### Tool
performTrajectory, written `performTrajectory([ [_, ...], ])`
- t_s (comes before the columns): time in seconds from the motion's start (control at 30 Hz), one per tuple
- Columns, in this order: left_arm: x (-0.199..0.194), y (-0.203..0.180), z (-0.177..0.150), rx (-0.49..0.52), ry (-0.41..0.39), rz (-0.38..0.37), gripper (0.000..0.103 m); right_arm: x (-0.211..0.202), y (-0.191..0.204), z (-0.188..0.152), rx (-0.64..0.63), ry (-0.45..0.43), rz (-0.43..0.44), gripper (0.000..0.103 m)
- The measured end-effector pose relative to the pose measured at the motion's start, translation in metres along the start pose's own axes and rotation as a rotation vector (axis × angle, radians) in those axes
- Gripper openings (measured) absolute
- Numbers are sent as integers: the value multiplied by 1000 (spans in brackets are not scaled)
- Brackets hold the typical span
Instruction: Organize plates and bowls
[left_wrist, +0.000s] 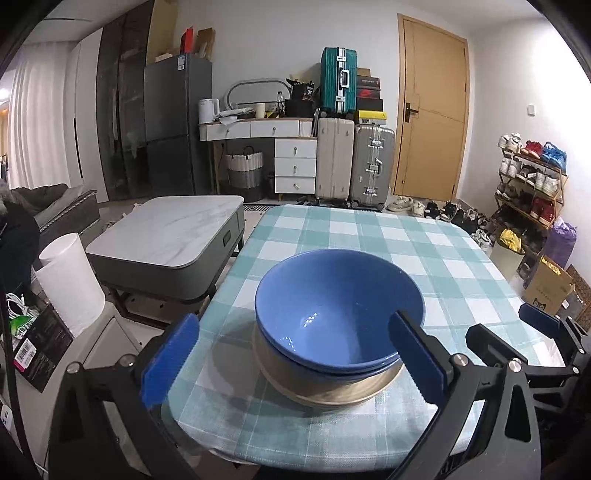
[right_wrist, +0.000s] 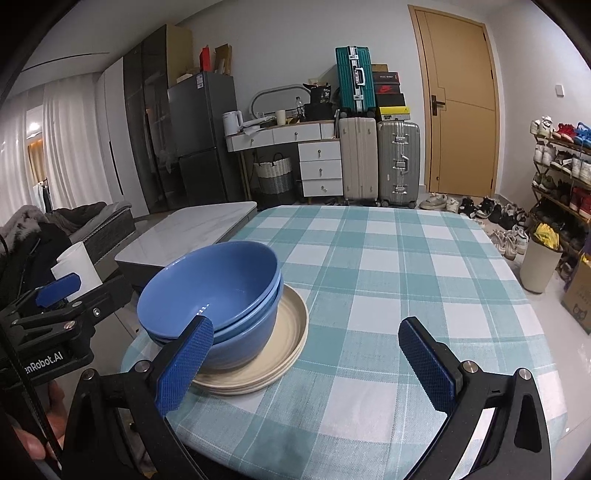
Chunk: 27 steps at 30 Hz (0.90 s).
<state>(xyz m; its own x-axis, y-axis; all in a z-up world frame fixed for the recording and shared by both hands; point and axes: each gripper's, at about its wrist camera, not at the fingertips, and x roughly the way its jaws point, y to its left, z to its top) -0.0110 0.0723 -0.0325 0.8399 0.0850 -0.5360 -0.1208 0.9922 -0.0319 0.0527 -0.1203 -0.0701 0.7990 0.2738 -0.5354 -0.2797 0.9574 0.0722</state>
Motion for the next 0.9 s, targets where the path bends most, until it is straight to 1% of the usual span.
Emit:
performTrajectory([
  [0.2, 4, 3, 1, -32, 34, 8, 103, -5, -1, 1, -1, -11, 4, 102],
  [0.33, 8, 4, -1, -43, 54, -12, 103, -5, -1, 1, 4, -11, 5, 102],
  [0.57, 4, -2, -2, -13, 35, -7, 103, -7, -2, 0, 16, -16, 5, 102],
  [0.63, 6, -3, -2, -10, 42, 19, 103, -7, -3, -1, 14, -16, 5, 102],
  [0.7, 7, -4, -3, -3, 47, 26, 103, -7, -3, -1, 14, -16, 5, 102],
  [0.83, 10, -6, -6, -2, 64, 18, 103, -7, -3, -1, 14, -16, 4, 102],
  [0.9, 11, -7, -6, -4, 76, -1, 103, -7, -4, -1, 16, -17, 2, 102],
])
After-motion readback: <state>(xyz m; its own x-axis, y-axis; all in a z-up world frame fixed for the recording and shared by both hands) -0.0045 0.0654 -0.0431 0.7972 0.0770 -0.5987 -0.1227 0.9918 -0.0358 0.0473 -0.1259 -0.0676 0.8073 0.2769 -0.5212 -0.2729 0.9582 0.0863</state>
